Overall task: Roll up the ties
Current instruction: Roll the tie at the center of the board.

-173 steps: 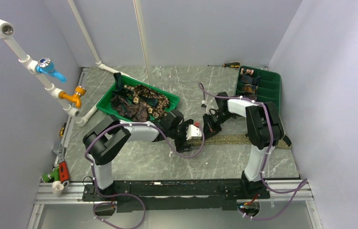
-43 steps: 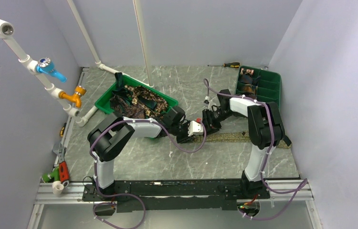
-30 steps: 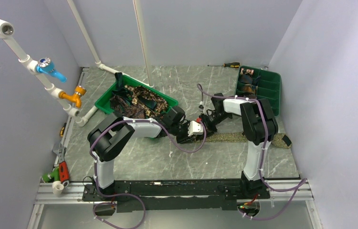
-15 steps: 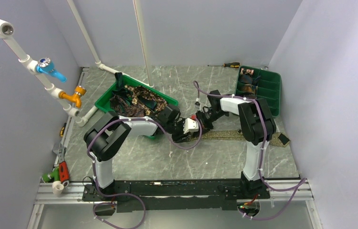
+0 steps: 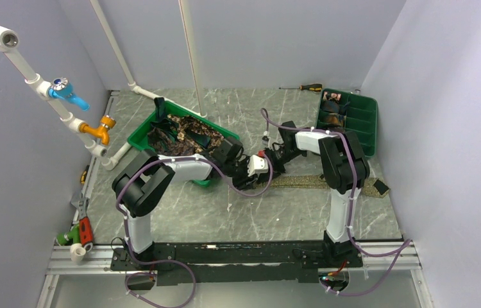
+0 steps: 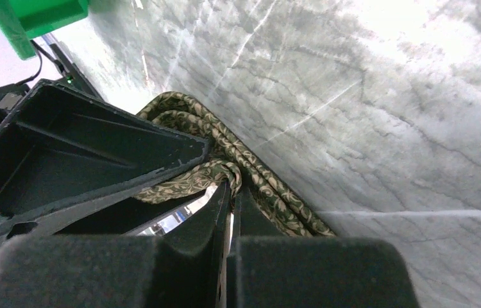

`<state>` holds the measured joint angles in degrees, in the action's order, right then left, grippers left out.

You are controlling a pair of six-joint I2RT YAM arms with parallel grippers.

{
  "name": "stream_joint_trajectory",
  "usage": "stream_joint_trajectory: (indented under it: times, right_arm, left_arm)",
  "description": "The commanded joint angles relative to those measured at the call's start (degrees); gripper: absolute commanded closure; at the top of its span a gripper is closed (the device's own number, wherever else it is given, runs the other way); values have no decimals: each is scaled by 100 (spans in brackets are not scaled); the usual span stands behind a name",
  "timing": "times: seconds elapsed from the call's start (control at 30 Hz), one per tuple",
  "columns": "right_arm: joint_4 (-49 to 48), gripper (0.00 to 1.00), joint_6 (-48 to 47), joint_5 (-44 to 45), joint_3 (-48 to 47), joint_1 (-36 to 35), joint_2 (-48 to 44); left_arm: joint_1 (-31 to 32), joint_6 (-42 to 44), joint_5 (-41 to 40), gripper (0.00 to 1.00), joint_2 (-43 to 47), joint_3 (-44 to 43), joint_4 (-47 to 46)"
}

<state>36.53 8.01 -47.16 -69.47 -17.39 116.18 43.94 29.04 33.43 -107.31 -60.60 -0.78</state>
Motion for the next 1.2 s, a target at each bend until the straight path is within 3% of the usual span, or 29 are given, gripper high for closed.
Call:
stream_joint_trajectory:
  times: [0.0,0.43,0.57,0.73,0.9,1.07,1.17]
  right_arm:
    - [-37,100,95,-305,-195,-10,-429]
    - [-476,100,-37,-43,-31,-38,443]
    - [-428,100,-74,113,-27,-35,462]
    - [-355,100,-131,344,65,12,458]
    - [-315,100,-183,475,116,14,425]
    - [-265,100,-212,503,101,13,465]
    - [-249,100,-236,522,105,16,458]
  left_arm:
    - [-13,-78,227,52,120,-122,0]
    - [35,-302,5,57,-472,-433,-357]
    - [-6,-302,-30,43,-382,-331,-281]
    - [-591,-99,404,25,539,582,-499]
    - [-733,493,327,22,1068,1015,-452]
    - [-721,291,313,22,757,827,-527]
    - [-704,232,449,27,636,716,-631]
